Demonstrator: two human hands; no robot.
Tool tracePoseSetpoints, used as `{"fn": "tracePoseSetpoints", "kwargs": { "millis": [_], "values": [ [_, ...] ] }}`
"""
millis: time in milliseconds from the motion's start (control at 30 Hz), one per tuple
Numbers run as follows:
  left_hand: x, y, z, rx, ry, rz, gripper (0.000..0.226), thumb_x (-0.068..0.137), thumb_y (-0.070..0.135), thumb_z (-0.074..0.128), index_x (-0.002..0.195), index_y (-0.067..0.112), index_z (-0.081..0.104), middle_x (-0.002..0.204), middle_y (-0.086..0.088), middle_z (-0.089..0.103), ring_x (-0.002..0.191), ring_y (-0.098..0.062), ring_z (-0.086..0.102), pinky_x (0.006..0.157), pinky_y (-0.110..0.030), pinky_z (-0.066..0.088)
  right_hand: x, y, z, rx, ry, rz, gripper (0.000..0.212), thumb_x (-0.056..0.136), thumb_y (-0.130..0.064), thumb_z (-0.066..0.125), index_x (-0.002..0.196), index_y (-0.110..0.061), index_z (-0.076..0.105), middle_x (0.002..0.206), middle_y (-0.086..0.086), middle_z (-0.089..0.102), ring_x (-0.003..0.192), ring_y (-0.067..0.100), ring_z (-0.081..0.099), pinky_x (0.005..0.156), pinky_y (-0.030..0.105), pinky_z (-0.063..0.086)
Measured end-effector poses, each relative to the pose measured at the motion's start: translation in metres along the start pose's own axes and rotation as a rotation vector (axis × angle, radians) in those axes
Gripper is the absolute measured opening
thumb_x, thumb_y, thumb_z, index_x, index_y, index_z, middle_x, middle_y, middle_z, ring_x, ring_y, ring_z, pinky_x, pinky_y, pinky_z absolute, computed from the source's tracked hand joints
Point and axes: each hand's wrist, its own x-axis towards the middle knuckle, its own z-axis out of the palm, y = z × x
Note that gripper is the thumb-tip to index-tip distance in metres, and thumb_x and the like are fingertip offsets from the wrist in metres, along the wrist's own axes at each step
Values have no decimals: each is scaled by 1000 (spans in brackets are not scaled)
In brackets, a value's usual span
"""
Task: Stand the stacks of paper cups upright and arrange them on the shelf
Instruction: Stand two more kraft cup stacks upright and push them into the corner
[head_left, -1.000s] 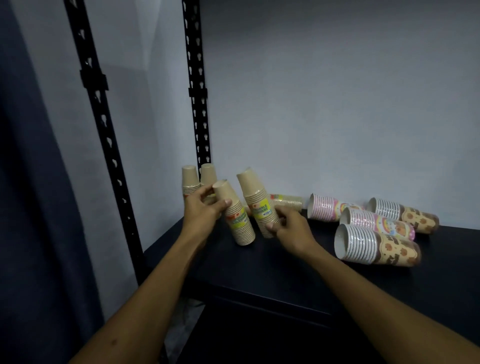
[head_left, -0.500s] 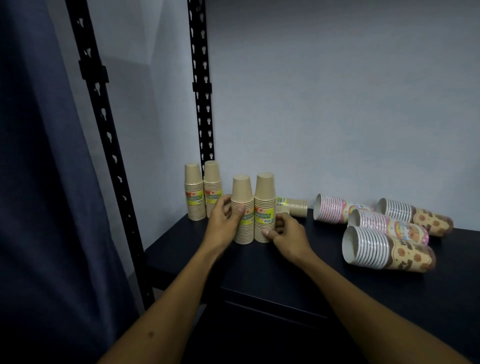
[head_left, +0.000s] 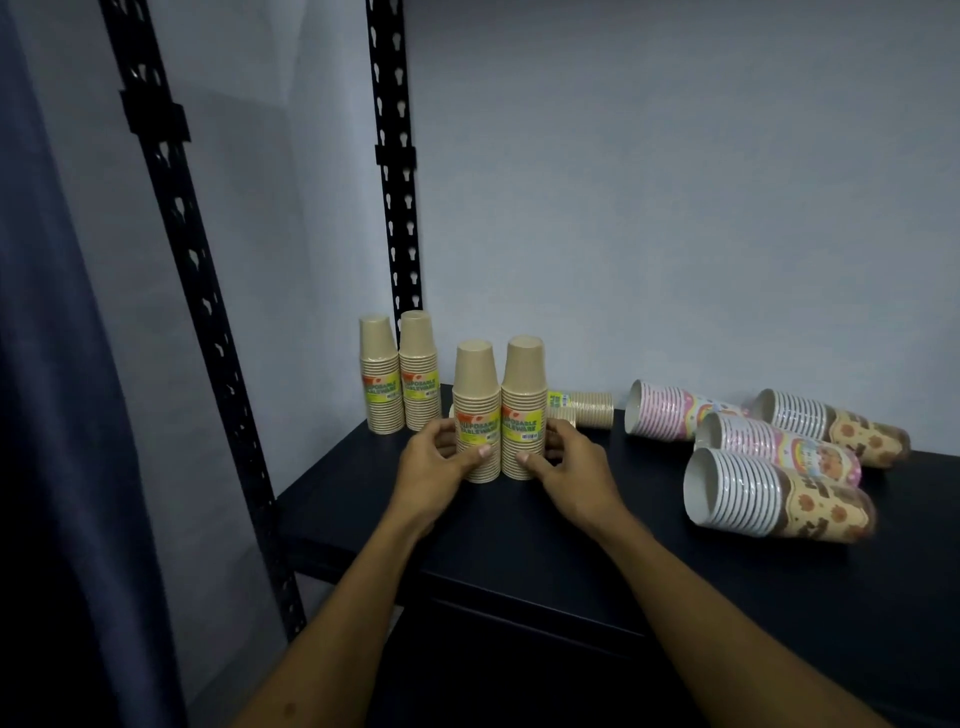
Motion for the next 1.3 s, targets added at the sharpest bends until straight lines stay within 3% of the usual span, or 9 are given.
{"fn": "tracePoseSetpoints", "kwargs": {
  "millis": [200, 367, 567, 867, 1067, 1200, 1300],
  "values": [
    [-1, 0, 2, -35, -33, 20, 47, 83, 12, 71, 127, 12, 56, 119, 0, 66, 108, -9, 62, 95, -32, 51, 0, 0, -1, -47, 42, -28, 34, 85, -21, 69, 118, -18, 62, 109, -6, 68, 95, 5, 62, 85, 27, 52],
    [-1, 1, 2, 26, -71, 39, 56, 78, 2, 74, 130, 11, 54, 122, 1, 65, 111, -7, 60, 98, -28, 49, -2, 1, -1, -5, 13, -18, 42, 87, -17, 66, 128, -19, 55, 117, -5, 66, 106, 6, 60, 95, 27, 49],
    [-1, 0, 3, 56, -20, 17, 59, 74, 3, 78, 128, 10, 55, 120, -1, 65, 108, -10, 62, 96, -30, 50, -3, -4, -1, -11, 55, -71, 40, 84, -25, 72, 122, -19, 60, 109, -10, 67, 96, 0, 62, 83, 21, 52],
    [-1, 0, 3, 85, -6, 23, 57, 73, 5, 79, 126, 11, 58, 117, 0, 67, 105, -8, 63, 92, -26, 51, -4, -2, 0, 35, 18, -36, 47, 90, -11, 62, 135, -17, 49, 122, -5, 63, 110, 4, 58, 92, 20, 45],
    [0, -1, 2, 78, 2, 3, 59, 71, 6, 81, 126, 10, 58, 117, -1, 67, 106, -10, 63, 95, -33, 52, -4, -3, 0, 4, 39, -87, 44, 88, -19, 65, 131, -21, 52, 114, -9, 65, 101, 1, 60, 87, 26, 53],
    [0, -2, 2, 85, 19, -12, 60, 70, 7, 82, 125, 10, 59, 117, -2, 67, 106, -12, 63, 95, -35, 52, -4, -2, -1, 23, 58, -74, 43, 85, -21, 70, 125, -21, 54, 106, -12, 65, 95, -2, 60, 78, 13, 49],
    [-1, 0, 2, 96, 29, -13, 60, 69, 8, 82, 124, 10, 59, 116, -2, 67, 106, -12, 63, 95, -34, 52, -5, -3, -1, 18, 61, -73, 44, 84, -22, 71, 124, -20, 53, 106, -12, 64, 95, -3, 59, 75, 11, 48]
  ]
}}
